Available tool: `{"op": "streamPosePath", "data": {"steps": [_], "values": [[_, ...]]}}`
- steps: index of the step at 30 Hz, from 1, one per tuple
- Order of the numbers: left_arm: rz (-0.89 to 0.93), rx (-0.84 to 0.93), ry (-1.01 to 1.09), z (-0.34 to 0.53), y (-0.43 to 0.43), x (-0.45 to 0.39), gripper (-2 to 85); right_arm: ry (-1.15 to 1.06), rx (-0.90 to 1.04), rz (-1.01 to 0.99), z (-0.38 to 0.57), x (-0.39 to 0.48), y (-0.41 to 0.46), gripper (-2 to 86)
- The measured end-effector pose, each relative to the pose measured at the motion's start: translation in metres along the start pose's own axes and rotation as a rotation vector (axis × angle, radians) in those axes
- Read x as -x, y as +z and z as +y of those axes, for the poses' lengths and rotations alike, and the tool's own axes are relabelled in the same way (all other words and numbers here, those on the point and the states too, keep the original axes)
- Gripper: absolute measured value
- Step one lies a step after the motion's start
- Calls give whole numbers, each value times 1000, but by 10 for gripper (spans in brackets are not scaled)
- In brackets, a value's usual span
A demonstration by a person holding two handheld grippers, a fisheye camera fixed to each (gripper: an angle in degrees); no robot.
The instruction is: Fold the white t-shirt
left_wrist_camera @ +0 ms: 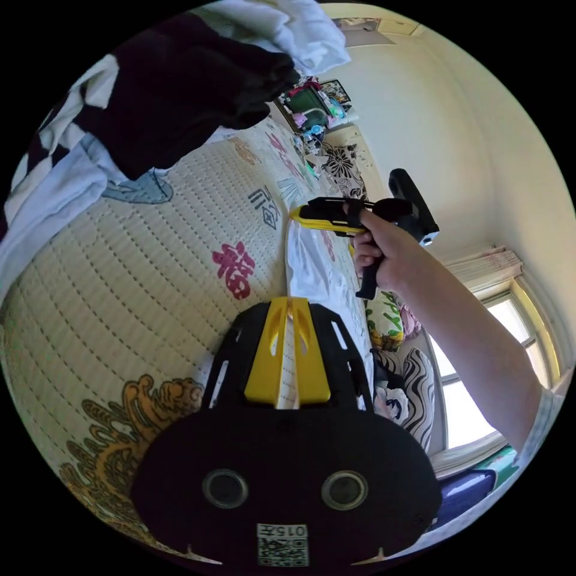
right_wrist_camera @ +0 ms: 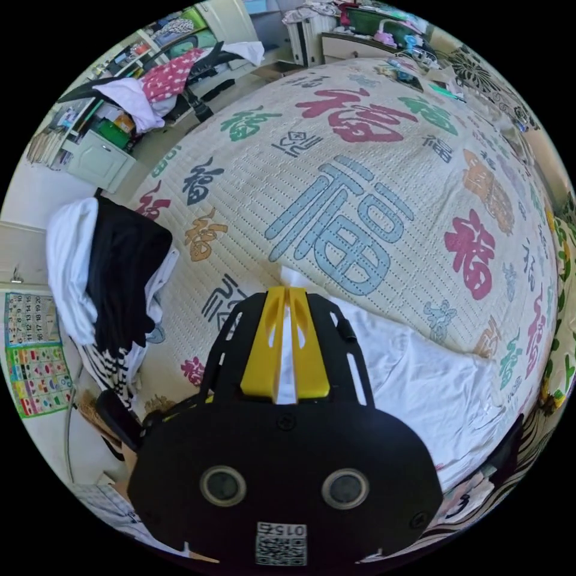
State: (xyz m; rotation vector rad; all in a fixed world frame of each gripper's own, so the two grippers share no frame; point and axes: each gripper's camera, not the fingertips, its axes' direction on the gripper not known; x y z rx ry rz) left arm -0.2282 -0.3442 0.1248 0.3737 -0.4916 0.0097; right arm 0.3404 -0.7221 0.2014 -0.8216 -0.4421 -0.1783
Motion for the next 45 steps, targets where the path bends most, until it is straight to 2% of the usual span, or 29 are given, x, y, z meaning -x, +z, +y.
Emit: {"op": "streamPosePath", "data": {"steps": [3,9,14,20,23,27,30,33,37,38,39,42,43,45], "values": [[-16,-12,83,8,-4,-26,-6,9,-65,-78,9,-21,-24,-5],[15,22,419,35,1,-118,-6,116,-329,-283,86,-109,-108,-7],[-45,243,724,109,59,-190,-2,251,-397,-327,177,-179,-124,-2],[-123,524,777,180,132,-196,10,456,-275,-324,249,-235,-83,24],[-80,515,793,193,138,-211,15,536,-303,-240,273,-249,-93,24],[-106,411,811,192,152,-233,17,422,-414,-272,280,-243,-121,7],[-165,481,806,196,195,-232,16,314,-336,-303,262,-226,-119,-4],[-286,585,840,212,235,-222,16,294,-215,-251,257,-221,-103,-8],[-250,712,935,211,255,-235,39,264,-267,-362,285,-241,-129,3],[-229,672,963,202,257,-244,55,246,-303,-365,291,-246,-138,8],[-221,641,979,196,258,-249,64,206,-378,-336,305,-256,-157,25],[-220,492,1013,158,280,-276,93,191,-496,-54,332,-280,-200,77],[-230,471,1010,144,298,-285,96,202,-502,19,337,-290,-211,85],[-252,472,1004,130,332,-295,98,208,-469,42,336,-306,-219,101]]}}
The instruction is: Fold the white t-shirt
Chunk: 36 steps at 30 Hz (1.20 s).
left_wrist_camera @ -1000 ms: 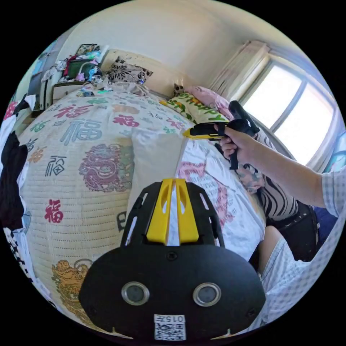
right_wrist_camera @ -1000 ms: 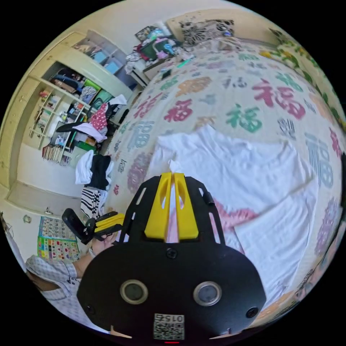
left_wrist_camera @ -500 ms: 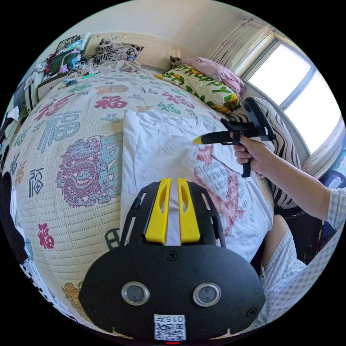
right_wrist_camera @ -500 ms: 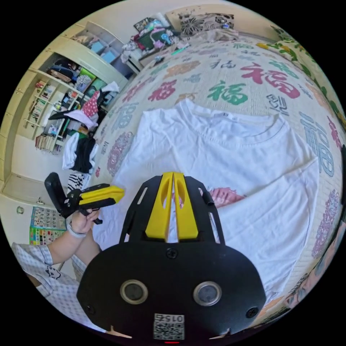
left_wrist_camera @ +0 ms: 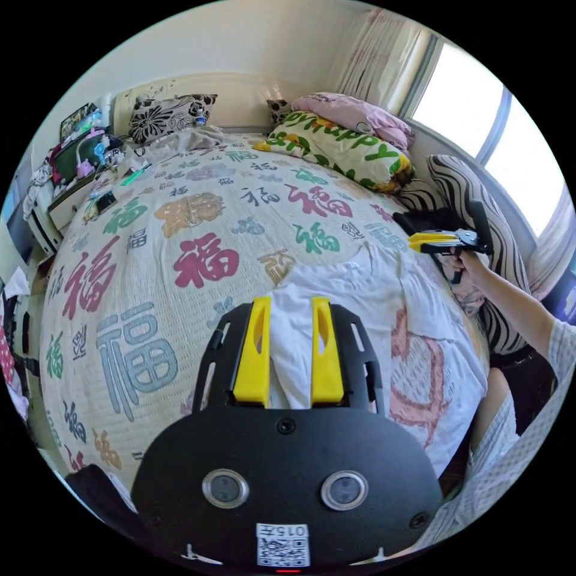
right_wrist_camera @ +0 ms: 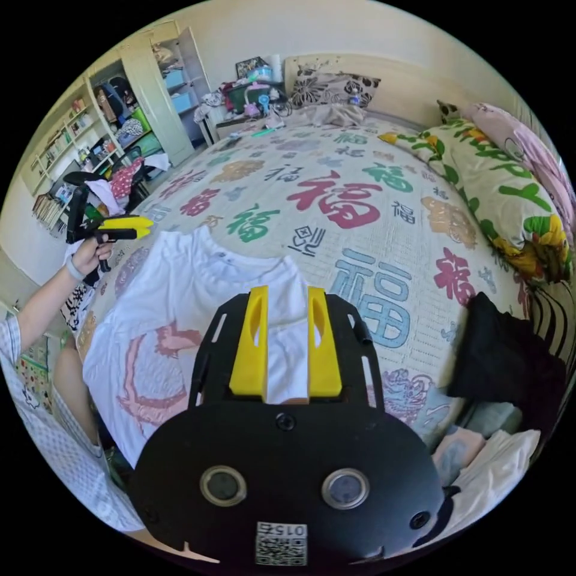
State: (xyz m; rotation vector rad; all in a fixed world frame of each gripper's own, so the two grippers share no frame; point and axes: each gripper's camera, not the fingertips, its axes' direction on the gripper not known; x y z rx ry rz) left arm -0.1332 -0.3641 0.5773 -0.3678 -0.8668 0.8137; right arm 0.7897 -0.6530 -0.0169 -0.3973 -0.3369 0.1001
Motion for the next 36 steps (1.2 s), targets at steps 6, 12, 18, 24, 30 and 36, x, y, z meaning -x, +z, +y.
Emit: {"op": "streamPosePath", "data": {"steps": [6,12,18,24,30,36], "values": [[-40,221,-22,-54,105,0,92,51,204,-57,-17,-27,20,122],[-1,288,59,-49,138,-12,19,-69,301,-81,-8,-4,15,7],[-12,267,17,-68,130,-11,-1,-51,277,19,-12,5,-25,-9],[-80,234,54,-95,118,-27,-3,-59,277,163,-30,23,-60,-9],[-95,98,9,-94,90,-29,-2,93,128,154,-20,15,-110,-5],[-39,40,143,-26,37,-62,0,26,65,17,47,42,-182,-6]]}}
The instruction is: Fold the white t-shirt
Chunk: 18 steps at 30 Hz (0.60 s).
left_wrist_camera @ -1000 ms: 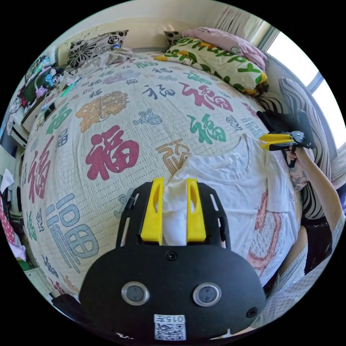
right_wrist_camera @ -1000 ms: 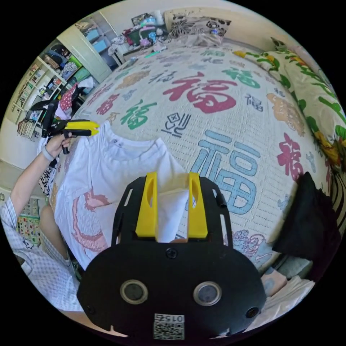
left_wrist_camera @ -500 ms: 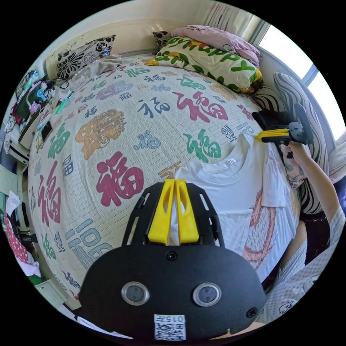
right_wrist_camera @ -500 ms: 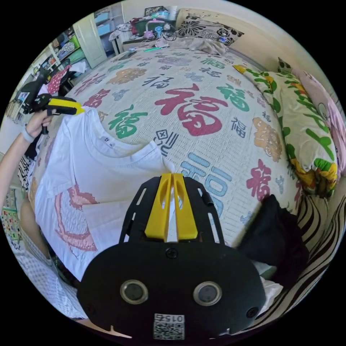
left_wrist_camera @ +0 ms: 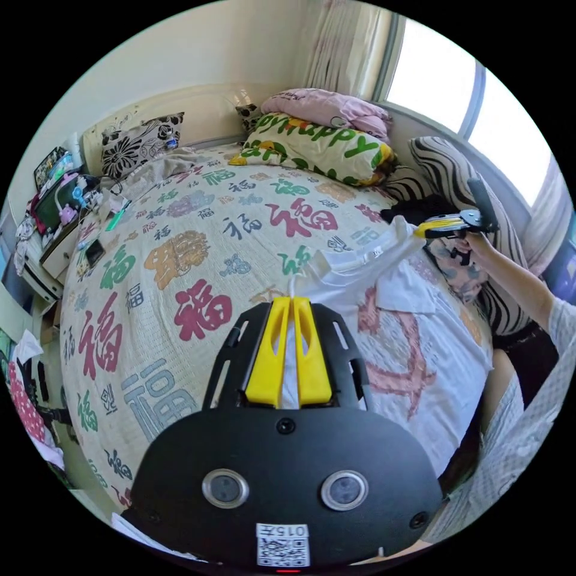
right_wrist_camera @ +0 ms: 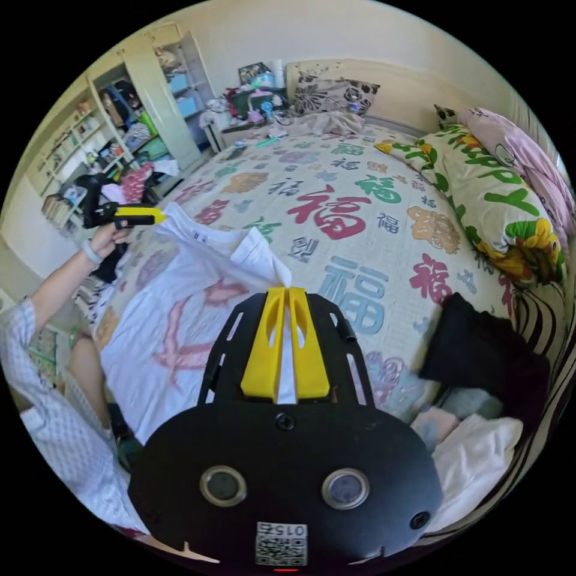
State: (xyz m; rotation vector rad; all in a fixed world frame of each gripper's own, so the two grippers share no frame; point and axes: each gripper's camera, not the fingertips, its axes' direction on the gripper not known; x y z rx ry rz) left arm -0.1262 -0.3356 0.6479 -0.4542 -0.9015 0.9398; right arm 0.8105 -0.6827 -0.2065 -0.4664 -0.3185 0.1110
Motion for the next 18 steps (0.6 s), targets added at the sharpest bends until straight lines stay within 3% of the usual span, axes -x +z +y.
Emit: {"op": "streamPosePath", "data": {"steps": [7,10,14,18], "values": [[175,-70,89,163,-108,-97,1,-102,-72,-263,171,69,-111,-6],[180,7,90,237,-127,-145,1,-129,-12,-286,243,107,-124,-5],[246,98,-60,317,-120,-176,1,-110,78,-285,314,138,-115,-3],[245,172,-125,350,-114,-190,0,-93,128,-192,360,156,-107,0]]}}
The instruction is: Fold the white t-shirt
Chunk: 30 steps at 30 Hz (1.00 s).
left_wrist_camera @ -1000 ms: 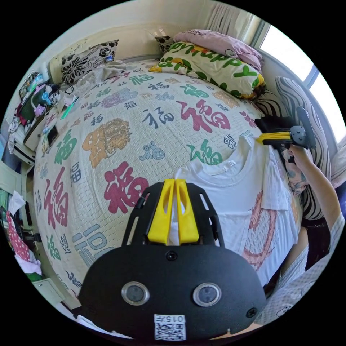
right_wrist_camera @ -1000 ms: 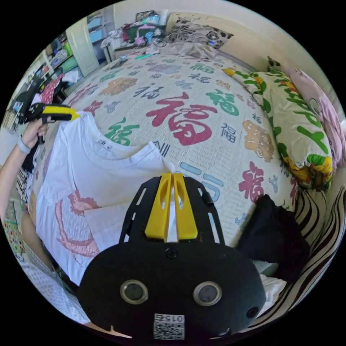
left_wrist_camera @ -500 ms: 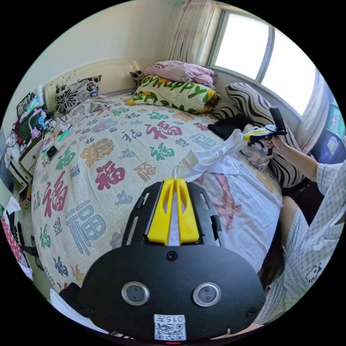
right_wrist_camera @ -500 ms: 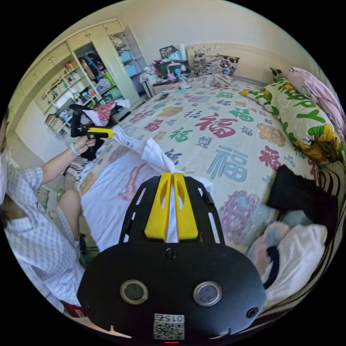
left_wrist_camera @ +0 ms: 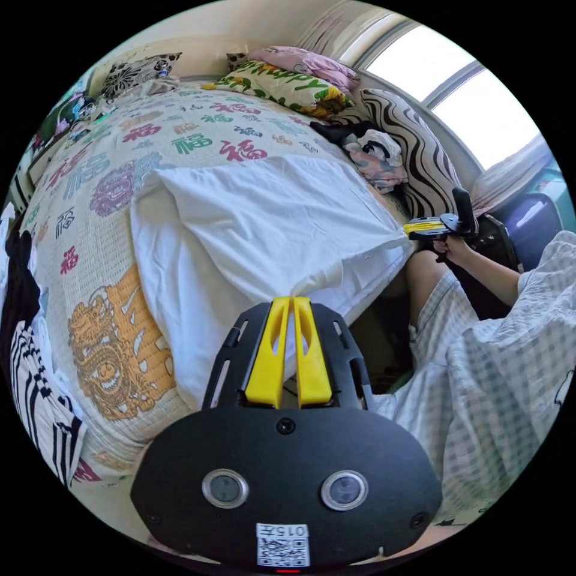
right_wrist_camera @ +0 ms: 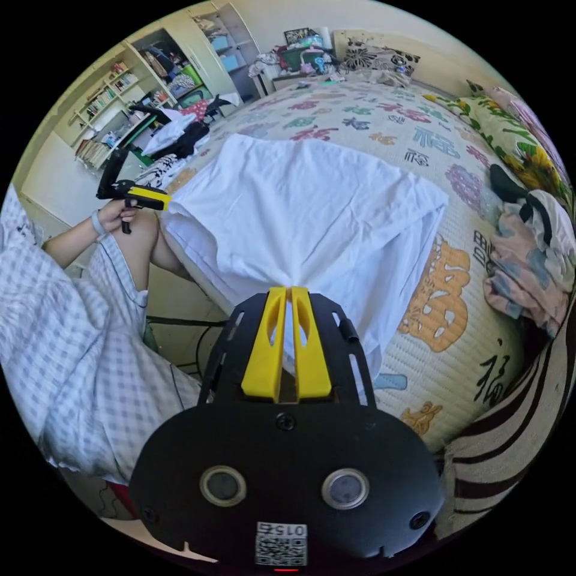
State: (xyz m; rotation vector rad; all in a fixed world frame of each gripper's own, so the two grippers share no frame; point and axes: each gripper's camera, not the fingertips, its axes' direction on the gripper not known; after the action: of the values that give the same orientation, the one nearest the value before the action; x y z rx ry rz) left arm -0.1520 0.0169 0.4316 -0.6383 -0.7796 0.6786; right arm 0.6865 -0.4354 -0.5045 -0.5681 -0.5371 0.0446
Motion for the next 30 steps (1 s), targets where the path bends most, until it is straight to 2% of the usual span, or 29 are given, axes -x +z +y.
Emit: {"op": "streamPosePath", "data": {"steps": [3,7,12,15,18,19,21,24,25,27,29,30], "values": [[-39,95,2,11,5,-9,-2,20,83,23,13,3,2,-2],[-64,205,-17,6,-10,-15,-2,61,60,68,27,4,-22,-3],[-89,134,14,-4,-33,-29,1,49,-11,33,21,8,-30,-1],[-30,122,-6,-10,-25,-25,1,11,76,-18,10,9,-7,2],[-67,261,-33,-6,-6,-16,-1,8,258,-12,11,4,19,-7],[-79,330,-44,-1,-1,-11,-3,-13,274,-8,17,4,20,-8],[-33,312,-89,6,-11,-2,-5,5,266,-27,24,-2,15,-9],[13,376,-133,8,-29,12,-1,83,246,-139,30,-25,2,-7],[31,358,-123,6,-44,15,3,113,197,-154,30,-38,-9,-3],[62,208,-145,-1,-80,30,21,204,94,-117,28,-66,-31,9],[97,-24,-258,-15,-129,73,66,328,-16,-110,23,-106,-54,32],[94,-70,-293,-19,-139,85,73,411,-85,-143,19,-136,-65,47]]}}
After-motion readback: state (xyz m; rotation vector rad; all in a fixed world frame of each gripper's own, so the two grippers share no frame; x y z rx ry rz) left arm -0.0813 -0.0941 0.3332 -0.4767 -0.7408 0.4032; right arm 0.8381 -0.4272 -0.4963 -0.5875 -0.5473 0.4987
